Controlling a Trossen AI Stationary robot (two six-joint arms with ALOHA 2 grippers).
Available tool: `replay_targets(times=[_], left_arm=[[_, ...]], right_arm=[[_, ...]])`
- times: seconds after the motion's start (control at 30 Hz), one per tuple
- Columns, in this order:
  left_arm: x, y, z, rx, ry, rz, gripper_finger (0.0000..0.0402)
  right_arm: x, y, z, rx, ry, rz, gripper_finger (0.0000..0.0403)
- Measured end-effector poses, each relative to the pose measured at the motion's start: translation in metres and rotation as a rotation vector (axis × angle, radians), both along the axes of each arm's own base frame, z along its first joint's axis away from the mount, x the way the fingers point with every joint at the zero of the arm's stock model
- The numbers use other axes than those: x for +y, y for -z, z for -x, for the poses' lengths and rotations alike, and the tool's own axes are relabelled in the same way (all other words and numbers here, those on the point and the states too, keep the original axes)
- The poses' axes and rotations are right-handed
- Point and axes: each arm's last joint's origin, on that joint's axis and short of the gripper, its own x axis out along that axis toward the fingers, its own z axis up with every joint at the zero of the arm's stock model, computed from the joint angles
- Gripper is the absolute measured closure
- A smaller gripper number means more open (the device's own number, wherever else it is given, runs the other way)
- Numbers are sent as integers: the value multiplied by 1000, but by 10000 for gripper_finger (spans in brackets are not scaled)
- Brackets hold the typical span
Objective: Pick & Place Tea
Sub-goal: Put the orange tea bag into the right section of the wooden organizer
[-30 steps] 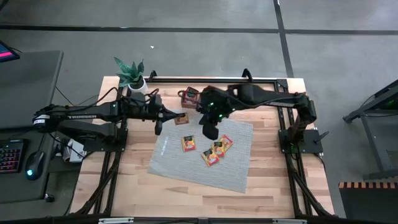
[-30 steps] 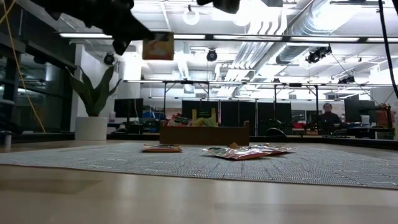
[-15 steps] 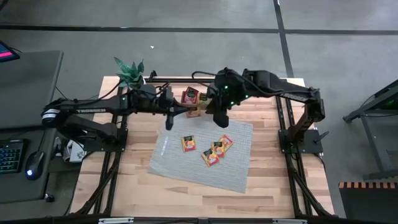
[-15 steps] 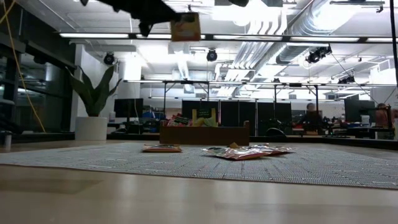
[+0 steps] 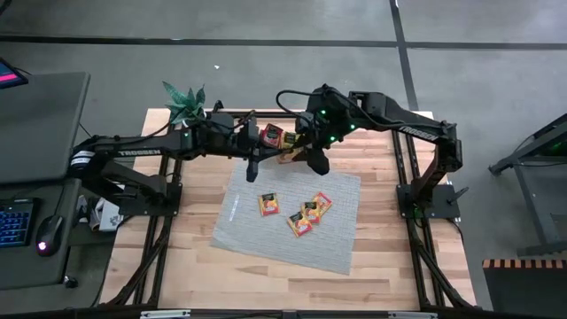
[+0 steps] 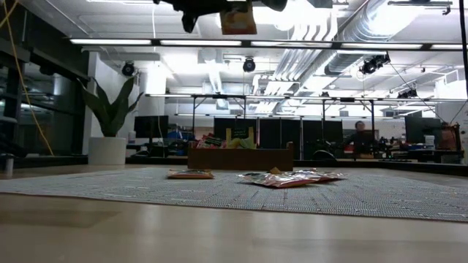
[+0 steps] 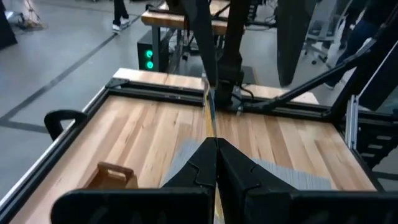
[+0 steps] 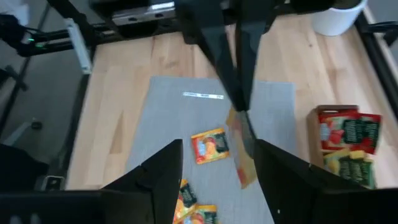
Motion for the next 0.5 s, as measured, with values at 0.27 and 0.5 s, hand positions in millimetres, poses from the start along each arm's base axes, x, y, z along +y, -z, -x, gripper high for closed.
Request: replay_targets(times=[0.27,0.5], left_arm=[[0,0,0,5,0,1,401],[-1,0,0,1,22,6,401]], right_arm=[[-4,0,1,13,56,55,210],[-9,1,1,16,75,61,210]])
